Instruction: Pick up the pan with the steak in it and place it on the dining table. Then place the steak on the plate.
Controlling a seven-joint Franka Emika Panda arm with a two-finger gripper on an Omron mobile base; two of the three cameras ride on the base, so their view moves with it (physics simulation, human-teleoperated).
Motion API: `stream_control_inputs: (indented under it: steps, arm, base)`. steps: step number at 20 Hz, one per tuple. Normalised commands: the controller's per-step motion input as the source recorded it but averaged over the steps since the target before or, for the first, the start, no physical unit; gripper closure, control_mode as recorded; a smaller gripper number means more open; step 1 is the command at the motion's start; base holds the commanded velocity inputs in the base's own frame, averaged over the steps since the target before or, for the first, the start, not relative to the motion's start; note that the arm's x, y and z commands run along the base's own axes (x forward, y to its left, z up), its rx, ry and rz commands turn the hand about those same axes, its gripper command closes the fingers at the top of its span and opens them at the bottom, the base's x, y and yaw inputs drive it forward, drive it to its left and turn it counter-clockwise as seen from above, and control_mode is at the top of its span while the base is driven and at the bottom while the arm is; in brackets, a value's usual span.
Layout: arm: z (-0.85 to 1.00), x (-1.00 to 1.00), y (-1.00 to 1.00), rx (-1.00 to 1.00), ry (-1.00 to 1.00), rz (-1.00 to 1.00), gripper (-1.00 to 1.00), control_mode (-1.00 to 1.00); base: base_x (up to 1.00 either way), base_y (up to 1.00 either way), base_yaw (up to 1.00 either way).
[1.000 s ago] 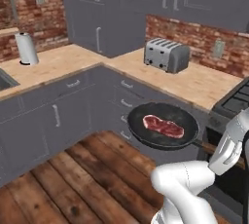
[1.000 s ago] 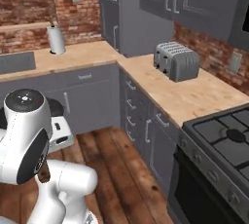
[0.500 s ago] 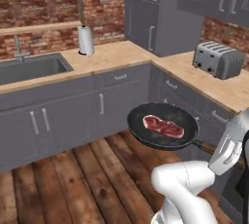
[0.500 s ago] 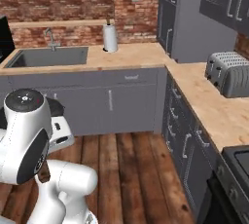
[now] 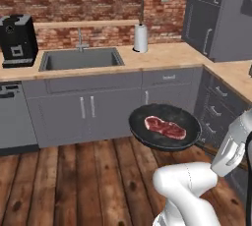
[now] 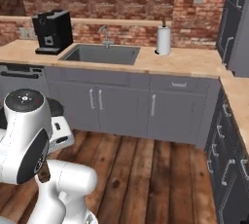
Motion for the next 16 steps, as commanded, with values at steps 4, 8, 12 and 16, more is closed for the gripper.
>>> stream_control_inputs:
  steps: [4,8,12,16]
  arm:
    - [0.0,0.0,0.0,0.0,0.0,0.0,1.0,1.0]
    - [0.0,0.0,0.0,0.0,0.0,0.0,1.0,1.0]
    - [0.0,0.0,0.0,0.0,0.0,0.0,1.0,1.0]
    - [0.0,0.0,0.0,0.0,0.0,0.0,1.0,1.0]
  base:
    - [-0.12,0.0,0.47]
    - [-0.06,-0.02,0.04]
    - [0.38,-0.04,0.0]
    - [0.91,-0.11,0.0]
